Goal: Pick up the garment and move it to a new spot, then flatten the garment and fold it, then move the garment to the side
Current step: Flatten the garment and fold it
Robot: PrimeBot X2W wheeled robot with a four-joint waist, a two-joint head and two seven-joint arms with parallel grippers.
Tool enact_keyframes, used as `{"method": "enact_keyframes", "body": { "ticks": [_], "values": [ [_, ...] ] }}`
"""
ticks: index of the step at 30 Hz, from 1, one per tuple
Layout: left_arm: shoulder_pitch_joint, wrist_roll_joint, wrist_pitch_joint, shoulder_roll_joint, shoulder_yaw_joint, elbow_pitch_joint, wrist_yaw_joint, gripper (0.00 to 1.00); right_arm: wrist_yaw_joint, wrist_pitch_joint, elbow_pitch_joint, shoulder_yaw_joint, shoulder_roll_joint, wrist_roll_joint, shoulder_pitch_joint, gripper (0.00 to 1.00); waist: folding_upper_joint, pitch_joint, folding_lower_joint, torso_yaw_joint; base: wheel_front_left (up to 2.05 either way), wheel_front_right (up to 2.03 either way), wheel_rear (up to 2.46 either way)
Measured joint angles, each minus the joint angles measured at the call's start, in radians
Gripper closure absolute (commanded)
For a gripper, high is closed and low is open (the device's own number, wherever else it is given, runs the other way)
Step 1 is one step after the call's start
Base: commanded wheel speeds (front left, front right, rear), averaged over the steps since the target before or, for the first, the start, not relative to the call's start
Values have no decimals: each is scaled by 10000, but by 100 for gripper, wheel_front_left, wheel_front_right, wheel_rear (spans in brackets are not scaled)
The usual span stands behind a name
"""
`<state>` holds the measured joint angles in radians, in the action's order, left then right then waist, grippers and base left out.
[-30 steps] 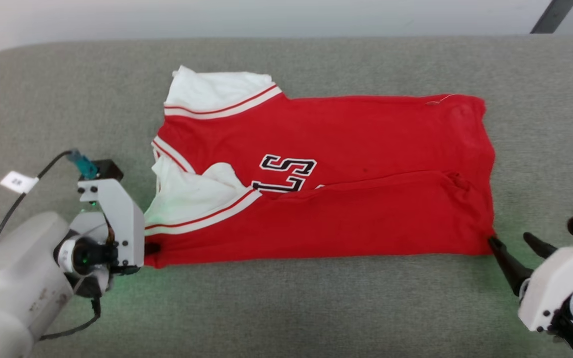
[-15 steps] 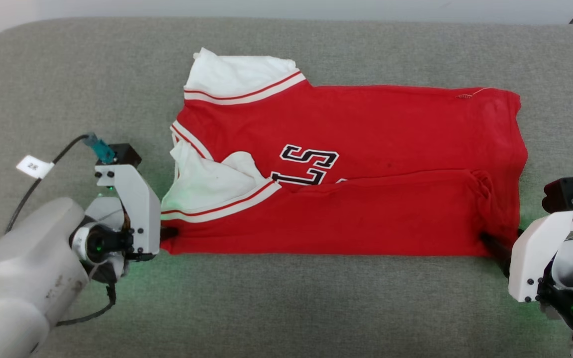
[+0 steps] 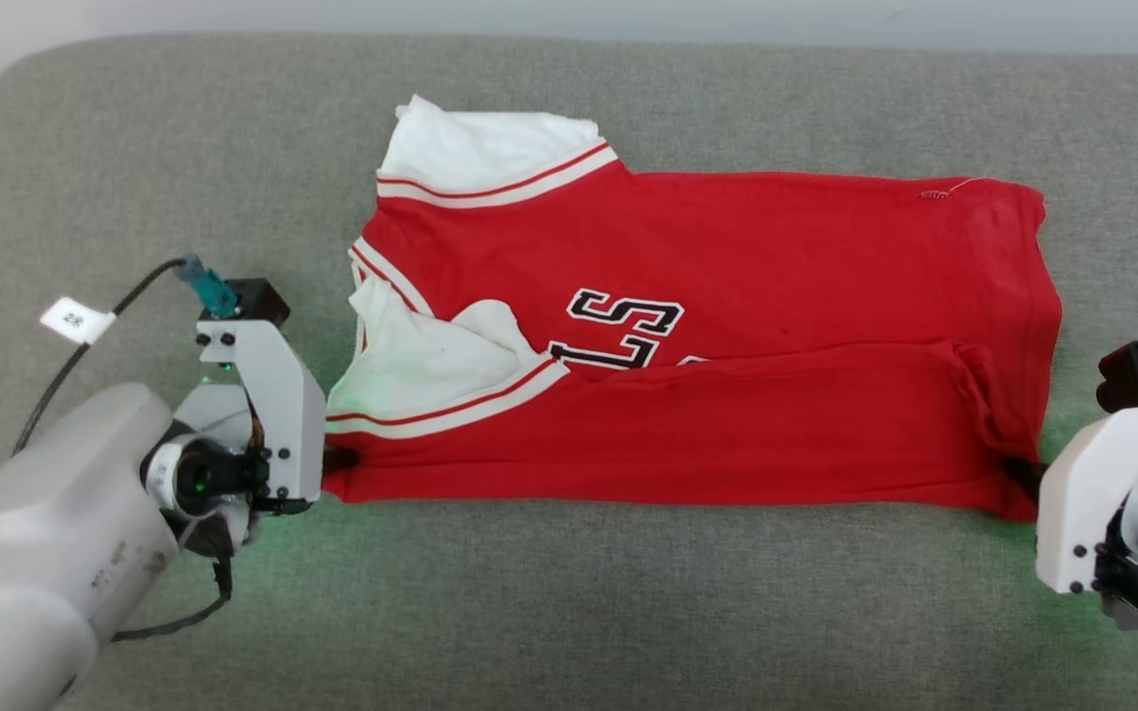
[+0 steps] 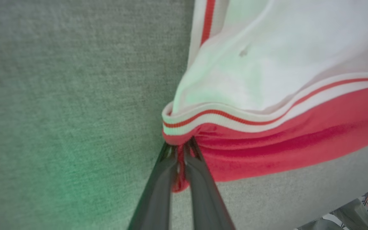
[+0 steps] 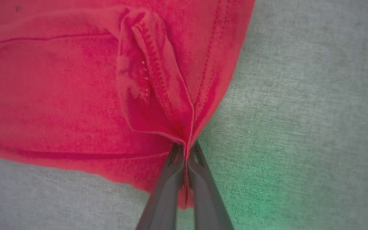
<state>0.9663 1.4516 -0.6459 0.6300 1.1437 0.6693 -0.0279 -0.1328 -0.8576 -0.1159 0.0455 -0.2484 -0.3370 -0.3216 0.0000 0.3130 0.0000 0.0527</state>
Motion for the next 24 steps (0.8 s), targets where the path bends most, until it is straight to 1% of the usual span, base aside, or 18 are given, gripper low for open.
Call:
{"method": "enact_keyframes", "body": {
  "ticks": [7,12,16,20,24],
  "values": [
    [-34,-182,-224,385,169,-861,-405,100,4,-566,654,23,-374,-176,426,100,0,-336,0,34,0,0,0],
    [-265,-247,-439,754,326,-1818,-826,100,10,-1089,1352,6,-617,-389,875,100,0,-563,0,70,0,0,0],
    [-609,-251,-500,1131,422,-2757,-1256,100,10,-1392,1839,56,-888,-629,1374,100,0,-711,0,81,0,0,0],
    [-1024,-228,-437,1442,479,-3540,-1618,100,10,-1519,2059,242,-922,-665,1824,100,0,-762,0,81,0,0,0],
    [-1370,-174,-305,1603,520,-3944,-1837,100,10,-1538,2036,324,-798,-650,2033,100,0,-737,0,59,0,0,0]
  ]
}}
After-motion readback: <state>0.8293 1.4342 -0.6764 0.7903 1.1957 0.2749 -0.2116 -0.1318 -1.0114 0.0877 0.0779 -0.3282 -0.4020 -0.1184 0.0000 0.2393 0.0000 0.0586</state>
